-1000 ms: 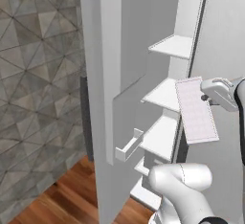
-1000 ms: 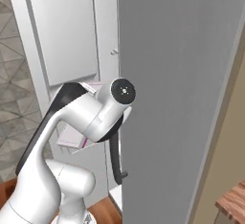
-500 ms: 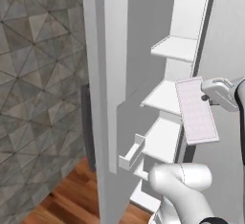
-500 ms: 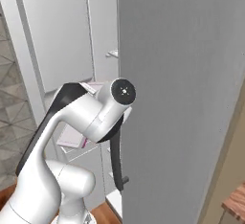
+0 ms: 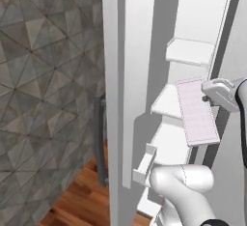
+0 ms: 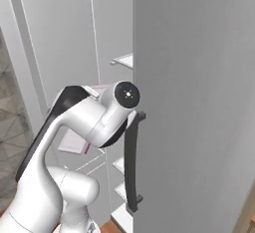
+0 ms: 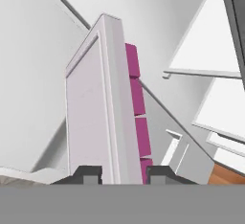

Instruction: The ice cube tray has been filled with water. Take the tray and place it in the freezer to make ice. Close the freezer door after placing the tray.

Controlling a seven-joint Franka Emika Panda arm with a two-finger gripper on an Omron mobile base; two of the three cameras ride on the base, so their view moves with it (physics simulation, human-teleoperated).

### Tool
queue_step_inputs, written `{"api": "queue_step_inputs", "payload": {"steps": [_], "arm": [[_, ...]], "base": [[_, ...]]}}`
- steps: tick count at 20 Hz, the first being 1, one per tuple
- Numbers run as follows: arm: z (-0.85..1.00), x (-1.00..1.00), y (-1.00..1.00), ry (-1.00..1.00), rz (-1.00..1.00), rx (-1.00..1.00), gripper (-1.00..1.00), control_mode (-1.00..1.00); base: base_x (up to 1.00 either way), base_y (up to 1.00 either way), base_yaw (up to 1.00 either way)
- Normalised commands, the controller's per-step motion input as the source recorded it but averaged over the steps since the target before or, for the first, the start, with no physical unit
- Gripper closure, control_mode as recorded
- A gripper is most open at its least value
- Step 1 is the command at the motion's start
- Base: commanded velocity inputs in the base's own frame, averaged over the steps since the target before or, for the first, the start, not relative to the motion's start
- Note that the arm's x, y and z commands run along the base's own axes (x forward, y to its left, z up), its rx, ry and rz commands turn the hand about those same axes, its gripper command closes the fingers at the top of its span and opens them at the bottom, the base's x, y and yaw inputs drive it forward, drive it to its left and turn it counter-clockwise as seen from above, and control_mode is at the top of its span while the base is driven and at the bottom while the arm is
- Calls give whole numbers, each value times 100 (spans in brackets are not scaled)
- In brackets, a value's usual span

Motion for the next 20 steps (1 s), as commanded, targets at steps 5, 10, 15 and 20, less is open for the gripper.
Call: {"api": "queue_step_inputs", "payload": {"steps": [5,10,15,20], "arm": [[0,0,0,0,0,0,100,100],[0,0,0,0,0,0,100,100],[0,0,0,0,0,0,100,100],[0,0,0,0,0,0,100,100]], "base": [[32,0,-24],[32,16,-23],[28,34,-24],[12,20,-24]]}}
